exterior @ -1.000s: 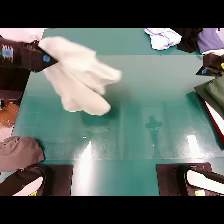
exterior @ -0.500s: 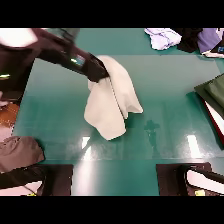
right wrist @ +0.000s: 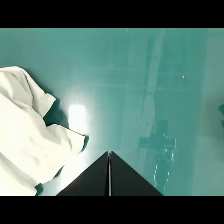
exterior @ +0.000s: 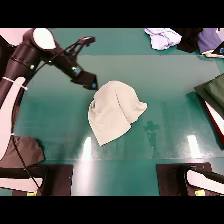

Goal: Fold the shirts.

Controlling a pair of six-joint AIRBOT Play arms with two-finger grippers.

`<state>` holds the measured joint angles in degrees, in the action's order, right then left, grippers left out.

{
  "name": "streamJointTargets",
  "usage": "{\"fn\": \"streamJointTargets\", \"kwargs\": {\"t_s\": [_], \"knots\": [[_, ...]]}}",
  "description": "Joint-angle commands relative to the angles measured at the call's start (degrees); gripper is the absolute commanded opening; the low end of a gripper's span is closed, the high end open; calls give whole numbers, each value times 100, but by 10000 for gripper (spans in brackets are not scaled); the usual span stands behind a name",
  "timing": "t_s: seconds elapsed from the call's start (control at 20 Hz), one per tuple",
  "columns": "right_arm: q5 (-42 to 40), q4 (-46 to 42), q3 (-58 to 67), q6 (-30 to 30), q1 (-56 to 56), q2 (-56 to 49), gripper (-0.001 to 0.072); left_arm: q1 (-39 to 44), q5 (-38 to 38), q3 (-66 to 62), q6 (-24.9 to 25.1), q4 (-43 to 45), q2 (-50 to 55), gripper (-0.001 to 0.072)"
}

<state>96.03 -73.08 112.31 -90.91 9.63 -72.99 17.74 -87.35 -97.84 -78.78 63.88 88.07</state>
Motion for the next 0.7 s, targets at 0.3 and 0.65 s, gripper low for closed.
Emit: {"fn": "streamJointTargets", "kwargs": {"t_s": [0.3,0.65], "knots": [[20,-4,7,0,0,-2,20,-525,1692,4157,282,-763,-831,645],[28,7,4,-2,0,-2,19,-343,2833,4660,424,-1499,-743,645]]}}
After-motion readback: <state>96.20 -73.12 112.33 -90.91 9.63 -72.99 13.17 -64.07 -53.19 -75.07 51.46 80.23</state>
